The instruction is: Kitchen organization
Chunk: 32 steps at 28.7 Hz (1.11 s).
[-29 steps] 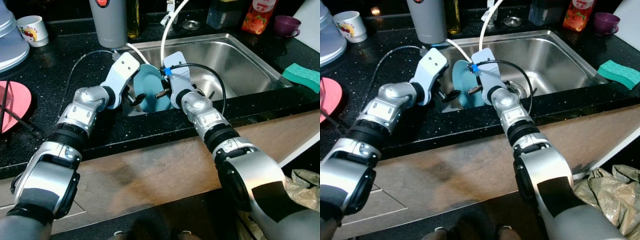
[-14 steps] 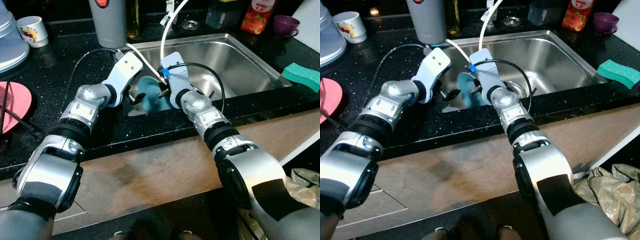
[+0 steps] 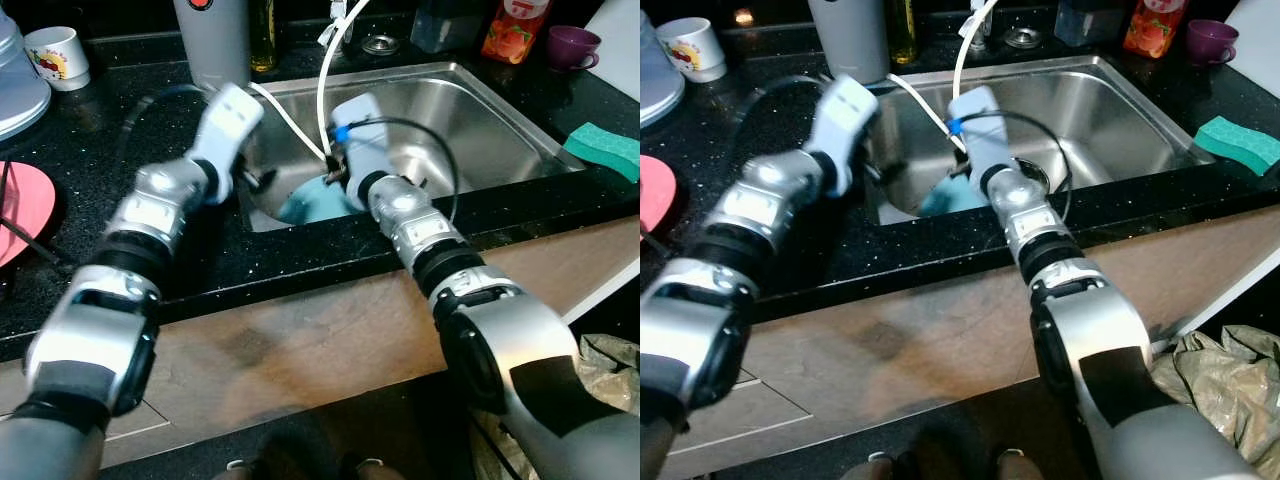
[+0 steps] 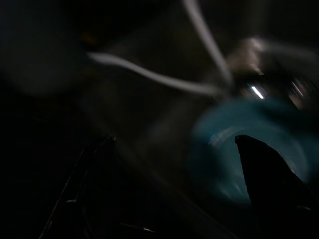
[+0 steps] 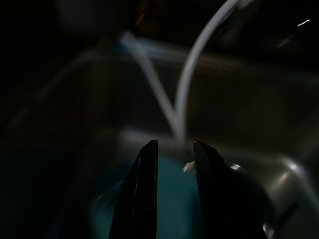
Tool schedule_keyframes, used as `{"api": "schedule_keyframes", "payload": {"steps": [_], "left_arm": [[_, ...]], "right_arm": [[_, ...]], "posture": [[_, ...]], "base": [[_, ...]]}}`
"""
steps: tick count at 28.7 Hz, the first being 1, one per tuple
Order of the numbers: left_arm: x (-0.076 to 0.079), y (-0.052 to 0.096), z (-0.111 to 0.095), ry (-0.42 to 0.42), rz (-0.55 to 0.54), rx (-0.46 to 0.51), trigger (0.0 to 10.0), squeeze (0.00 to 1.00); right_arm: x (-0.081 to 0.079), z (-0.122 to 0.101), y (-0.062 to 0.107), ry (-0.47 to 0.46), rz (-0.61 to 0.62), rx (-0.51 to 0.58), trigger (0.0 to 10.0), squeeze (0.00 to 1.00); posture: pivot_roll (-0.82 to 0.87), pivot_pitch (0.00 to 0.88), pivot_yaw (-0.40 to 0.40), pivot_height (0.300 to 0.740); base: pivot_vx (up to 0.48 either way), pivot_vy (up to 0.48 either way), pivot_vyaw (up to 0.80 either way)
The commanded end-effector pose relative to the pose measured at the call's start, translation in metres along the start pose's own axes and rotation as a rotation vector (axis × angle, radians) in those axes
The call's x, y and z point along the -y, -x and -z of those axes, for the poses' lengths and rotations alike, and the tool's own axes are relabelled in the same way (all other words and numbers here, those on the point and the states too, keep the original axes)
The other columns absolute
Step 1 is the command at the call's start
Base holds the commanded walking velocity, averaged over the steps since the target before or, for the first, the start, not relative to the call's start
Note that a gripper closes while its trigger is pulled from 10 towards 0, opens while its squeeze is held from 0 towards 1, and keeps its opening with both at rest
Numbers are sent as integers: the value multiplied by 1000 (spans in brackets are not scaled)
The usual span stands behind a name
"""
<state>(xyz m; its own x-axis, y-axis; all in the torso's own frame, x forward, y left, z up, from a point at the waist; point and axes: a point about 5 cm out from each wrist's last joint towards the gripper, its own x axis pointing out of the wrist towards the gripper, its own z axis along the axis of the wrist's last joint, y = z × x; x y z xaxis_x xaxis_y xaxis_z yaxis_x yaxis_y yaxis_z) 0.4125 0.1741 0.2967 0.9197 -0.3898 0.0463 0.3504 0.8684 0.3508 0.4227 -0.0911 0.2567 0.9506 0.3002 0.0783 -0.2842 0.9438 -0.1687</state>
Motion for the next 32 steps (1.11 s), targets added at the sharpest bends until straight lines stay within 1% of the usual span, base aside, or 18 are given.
{"api": "schedule_keyframes", "payload": {"steps": [1, 4, 5, 6, 8, 12, 14, 15, 16, 19, 20, 22, 23, 25, 26, 29, 30, 32], "left_arm": [[-19, 7, -9, 11, -91, 28, 10000, 0], [-38, 16, -11, 12, -165, 19, 10000, 0], [-50, 23, -11, 7, -206, 9, 10000, 0], [-50, 23, -11, 7, -206, 9, 10000, 0], [-59, 29, -13, 33, -243, 19, 10000, 0], [-63, 32, -18, 59, -262, 46, 10000, 0], [-63, 34, -26, 85, -265, 107, 10000, 0], [-63, 36, -29, 98, -284, 132, 10000, 0], [-64, 37, -29, 102, -300, 132, 10000, 0], [-69, 43, -29, 76, -370, 154, 10000, 0], [-71, 45, -29, 78, -386, 155, 10000, 0], [-72, 48, -27, 54, -412, 159, 10000, 0], [-70, 50, -25, 17, -420, 133, 10000, 0], [-70, 52, -24, 5, -426, 122, 10000, 0], [-72, 54, -25, -11, -443, 104, 10000, 0], [-80, 61, -29, -12, -483, 110, 10000, 0], [-80, 61, -29, -12, -483, 110, 10000, 0], [-88, 70, -33, -34, -504, 99, 10000, 0]], "right_arm": [[5, -17, -1, -50, 30, 95, 10000, 0], [7, -27, -1, -90, 41, 148, 10000, 0], [6, -33, -1, -129, 31, 174, 10000, 0], [6, -33, -1, -129, 31, 174, 10000, 0], [1, -37, -2, -176, -6, 191, 10000, 0], [-6, -38, -2, -187, -37, 202, 10000, 0], [-9, -39, -1, -205, -41, 227, 10000, 0], [-10, -39, -1, -217, -42, 243, 10000, 0], [-11, -40, 0, -221, -43, 249, 10000, 0], [-10, -43, 3, -212, -28, 305, 10000, 0], [-10, -44, 3, -214, -26, 314, 10000, 0], [-9, -45, 5, -219, -22, 334, 10000, 0], [-9, -45, 6, -229, -27, 335, 10000, 0], [-9, -45, 6, -233, -31, 331, 10000, 0], [-8, -44, 6, -240, -43, 323, 10000, 0], [-10, -44, 6, -255, -74, 310, 10000, 0], [-10, -44, 6, -255, -74, 310, 10000, 0], [-12, -44, 7, -244, -93, 311, 10000, 0]], "posture": [[46, 149, -16, 740], [46, 151, -15, 740], [46, 151, -15, 740], [46, 151, -15, 740], [46, 151, -16, 740], [46, 152, -15, 740], [48, 152, -16, 740], [48, 150, -16, 740], [48, 150, -16, 740], [47, 147, -12, 740], [47, 147, -12, 740], [47, 146, -11, 740], [44, 146, -15, 740], [44, 146, -15, 740], [44, 146, -19, 740], [44, 147, -21, 740], [44, 147, -21, 740], [48, 149, -23, 740]], "base": [[0, 0, 0], [0, 0, 0], [0, 0, 0], [0, 0, 0], [0, 0, 0], [0, 0, 0], [0, 0, 0], [0, 0, 0], [0, 0, 0], [0, 0, 0], [0, 0, 0], [0, 0, 0], [0, 0, 0], [0, 0, 0], [0, 0, 0], [0, 0, 0], [0, 0, 0], [0, 0, 0]]}}
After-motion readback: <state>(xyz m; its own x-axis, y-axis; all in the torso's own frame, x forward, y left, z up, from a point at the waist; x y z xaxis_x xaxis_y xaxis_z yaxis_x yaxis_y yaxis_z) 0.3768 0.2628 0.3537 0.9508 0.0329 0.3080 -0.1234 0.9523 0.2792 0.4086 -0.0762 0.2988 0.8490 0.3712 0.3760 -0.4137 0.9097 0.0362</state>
